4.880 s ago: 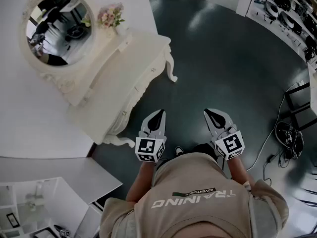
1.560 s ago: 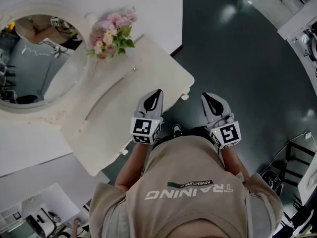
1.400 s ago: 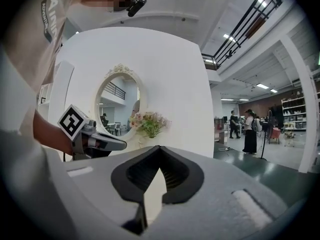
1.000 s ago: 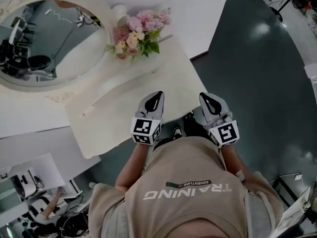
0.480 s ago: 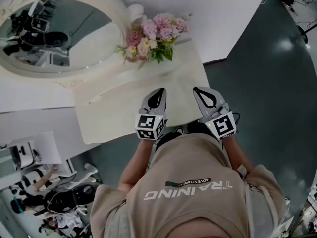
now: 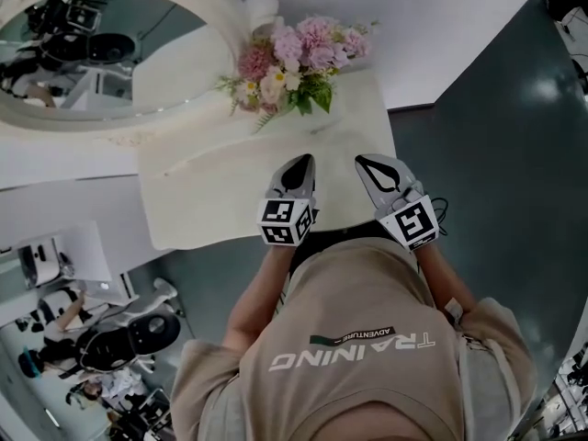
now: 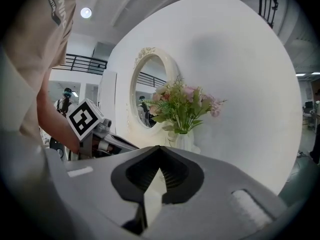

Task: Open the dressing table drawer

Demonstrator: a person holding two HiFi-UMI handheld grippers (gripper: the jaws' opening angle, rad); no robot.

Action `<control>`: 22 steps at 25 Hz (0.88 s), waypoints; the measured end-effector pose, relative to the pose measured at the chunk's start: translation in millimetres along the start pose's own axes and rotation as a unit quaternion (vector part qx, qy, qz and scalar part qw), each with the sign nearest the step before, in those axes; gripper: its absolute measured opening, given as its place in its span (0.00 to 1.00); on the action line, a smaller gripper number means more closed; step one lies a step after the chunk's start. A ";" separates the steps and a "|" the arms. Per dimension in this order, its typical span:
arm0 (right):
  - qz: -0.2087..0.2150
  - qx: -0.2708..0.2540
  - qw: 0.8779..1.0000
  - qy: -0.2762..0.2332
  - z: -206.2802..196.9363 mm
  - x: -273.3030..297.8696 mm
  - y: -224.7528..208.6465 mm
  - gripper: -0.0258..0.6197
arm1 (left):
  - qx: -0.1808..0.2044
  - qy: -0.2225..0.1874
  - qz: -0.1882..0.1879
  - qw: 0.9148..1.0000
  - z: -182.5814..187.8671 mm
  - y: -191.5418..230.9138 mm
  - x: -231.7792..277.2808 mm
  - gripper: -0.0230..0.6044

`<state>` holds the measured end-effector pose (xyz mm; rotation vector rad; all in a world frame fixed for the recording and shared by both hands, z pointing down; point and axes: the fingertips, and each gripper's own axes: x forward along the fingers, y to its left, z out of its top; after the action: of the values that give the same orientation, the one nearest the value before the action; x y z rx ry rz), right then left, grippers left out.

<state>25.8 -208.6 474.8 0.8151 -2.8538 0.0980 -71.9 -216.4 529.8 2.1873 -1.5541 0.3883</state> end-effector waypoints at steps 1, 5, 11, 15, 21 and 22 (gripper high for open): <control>0.002 0.004 1.000 0.001 -1.1 2.3 -1.4 0.04 | -0.002 0.003 0.001 1.000 -1.8 1.5 3.8 0.07; 0.008 0.003 1.000 0.008 -6.9 9.9 -7.3 0.04 | -0.004 0.021 0.009 1.000 -14.3 10.0 21.5 0.07; 0.017 0.001 1.000 0.023 -15.0 18.2 -12.7 0.04 | -0.046 0.059 0.045 0.996 -42.5 40.0 49.8 0.07; 0.021 0.002 0.999 0.035 -22.6 20.4 -20.3 0.04 | -0.038 0.086 0.060 0.994 -59.8 51.5 67.3 0.07; 0.024 0.015 0.998 0.048 -34.3 21.7 -27.5 0.04 | -0.020 0.118 0.072 0.990 -75.7 65.2 90.3 0.09; 0.023 0.017 0.998 0.050 -36.2 20.8 -29.4 0.04 | -0.027 0.122 0.075 0.989 -78.0 66.8 93.1 0.09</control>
<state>29.2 -240.4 514.6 0.7301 -2.7839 0.1892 -102.3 -273.4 652.5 1.9070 -1.5752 0.6277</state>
